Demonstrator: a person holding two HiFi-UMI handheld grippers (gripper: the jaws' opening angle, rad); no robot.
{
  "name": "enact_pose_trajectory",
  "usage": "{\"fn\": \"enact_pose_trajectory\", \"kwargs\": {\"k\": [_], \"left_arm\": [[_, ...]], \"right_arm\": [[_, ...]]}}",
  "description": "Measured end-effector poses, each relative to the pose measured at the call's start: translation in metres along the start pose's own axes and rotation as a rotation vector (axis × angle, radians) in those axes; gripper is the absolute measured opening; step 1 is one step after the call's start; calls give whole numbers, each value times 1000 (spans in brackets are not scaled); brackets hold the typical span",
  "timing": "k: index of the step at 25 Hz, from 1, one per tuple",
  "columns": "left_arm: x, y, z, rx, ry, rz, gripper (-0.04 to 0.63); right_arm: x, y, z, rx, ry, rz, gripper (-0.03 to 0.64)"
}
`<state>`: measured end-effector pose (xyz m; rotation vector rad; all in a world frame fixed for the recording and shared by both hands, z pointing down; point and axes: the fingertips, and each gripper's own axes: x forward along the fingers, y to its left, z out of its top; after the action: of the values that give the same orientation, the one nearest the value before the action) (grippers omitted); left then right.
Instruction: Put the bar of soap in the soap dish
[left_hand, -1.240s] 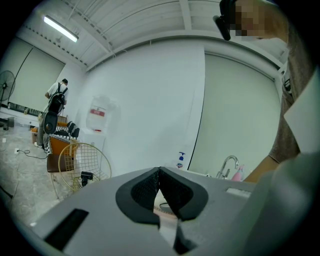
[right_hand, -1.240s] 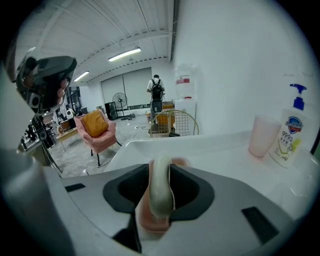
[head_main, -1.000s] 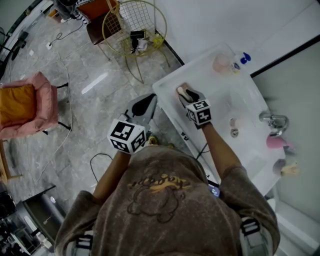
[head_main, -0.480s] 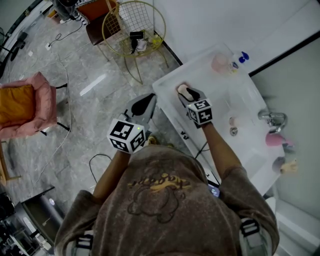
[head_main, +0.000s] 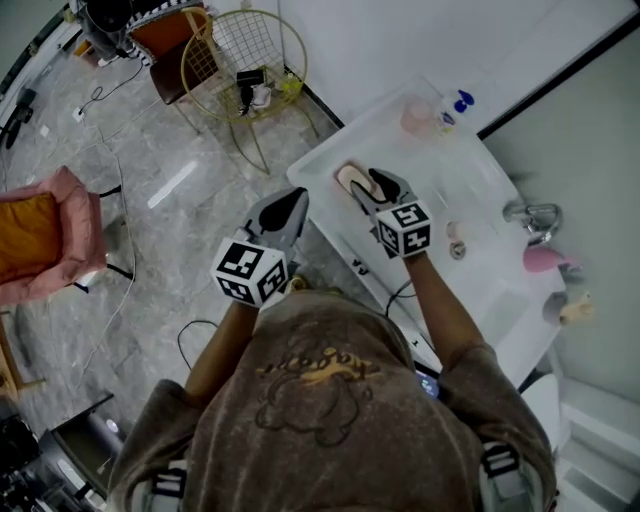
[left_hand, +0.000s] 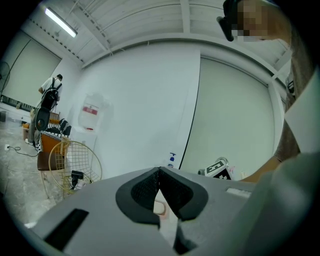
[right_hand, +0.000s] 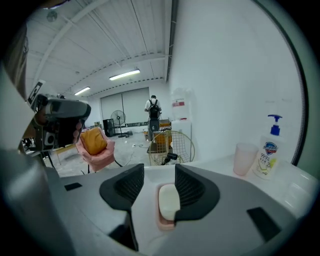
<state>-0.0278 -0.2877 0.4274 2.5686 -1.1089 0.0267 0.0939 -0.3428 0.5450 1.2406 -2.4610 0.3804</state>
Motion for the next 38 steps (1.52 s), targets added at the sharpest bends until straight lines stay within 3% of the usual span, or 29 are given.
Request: {"fn": "enact_pose_trajectory", "kwargs": {"k": [13, 26, 38], "left_arm": [[21, -22, -5, -4, 13, -67, 2], [23, -24, -9, 3, 13, -80, 2], [23, -24, -8, 14, 4, -70, 2]], "right_arm": [[-98, -1, 49, 60, -211, -108, 184], [-152, 12, 31, 108, -282, -213, 175], [-161, 2, 27, 140, -304, -263, 57]]}}
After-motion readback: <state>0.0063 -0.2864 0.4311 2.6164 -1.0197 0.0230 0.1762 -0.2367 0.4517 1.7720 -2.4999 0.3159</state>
